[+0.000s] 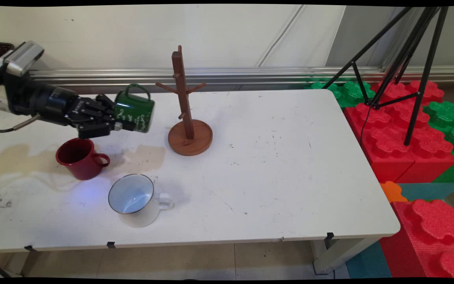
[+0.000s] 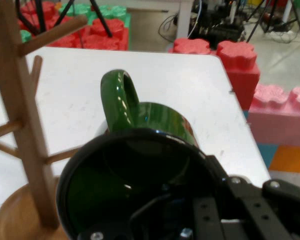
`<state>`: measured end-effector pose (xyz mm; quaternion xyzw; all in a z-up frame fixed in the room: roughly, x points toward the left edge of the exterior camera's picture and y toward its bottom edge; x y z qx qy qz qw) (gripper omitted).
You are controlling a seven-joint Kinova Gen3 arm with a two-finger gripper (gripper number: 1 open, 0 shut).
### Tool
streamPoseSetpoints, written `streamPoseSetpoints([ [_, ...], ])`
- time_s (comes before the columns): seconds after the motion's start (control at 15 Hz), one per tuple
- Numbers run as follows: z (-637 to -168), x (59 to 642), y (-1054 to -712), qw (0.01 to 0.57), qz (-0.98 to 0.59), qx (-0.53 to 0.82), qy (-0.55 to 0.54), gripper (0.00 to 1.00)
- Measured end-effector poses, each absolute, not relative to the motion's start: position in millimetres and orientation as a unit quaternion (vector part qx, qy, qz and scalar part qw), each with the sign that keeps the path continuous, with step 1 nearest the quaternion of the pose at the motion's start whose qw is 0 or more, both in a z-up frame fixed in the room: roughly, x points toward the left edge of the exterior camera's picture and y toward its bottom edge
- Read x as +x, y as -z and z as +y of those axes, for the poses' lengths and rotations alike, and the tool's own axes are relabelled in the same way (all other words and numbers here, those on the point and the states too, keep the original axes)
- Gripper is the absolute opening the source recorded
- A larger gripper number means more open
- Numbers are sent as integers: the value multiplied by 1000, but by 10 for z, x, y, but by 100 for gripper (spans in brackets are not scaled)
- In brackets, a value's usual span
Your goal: Place the picked object on the table
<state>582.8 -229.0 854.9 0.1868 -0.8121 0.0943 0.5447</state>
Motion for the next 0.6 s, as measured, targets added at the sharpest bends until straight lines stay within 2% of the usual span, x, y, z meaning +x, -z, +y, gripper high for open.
streamPoseSetpoints([
  [0.6, -2243, 6315, -8699, 459, -860, 168, -149, 0],
])
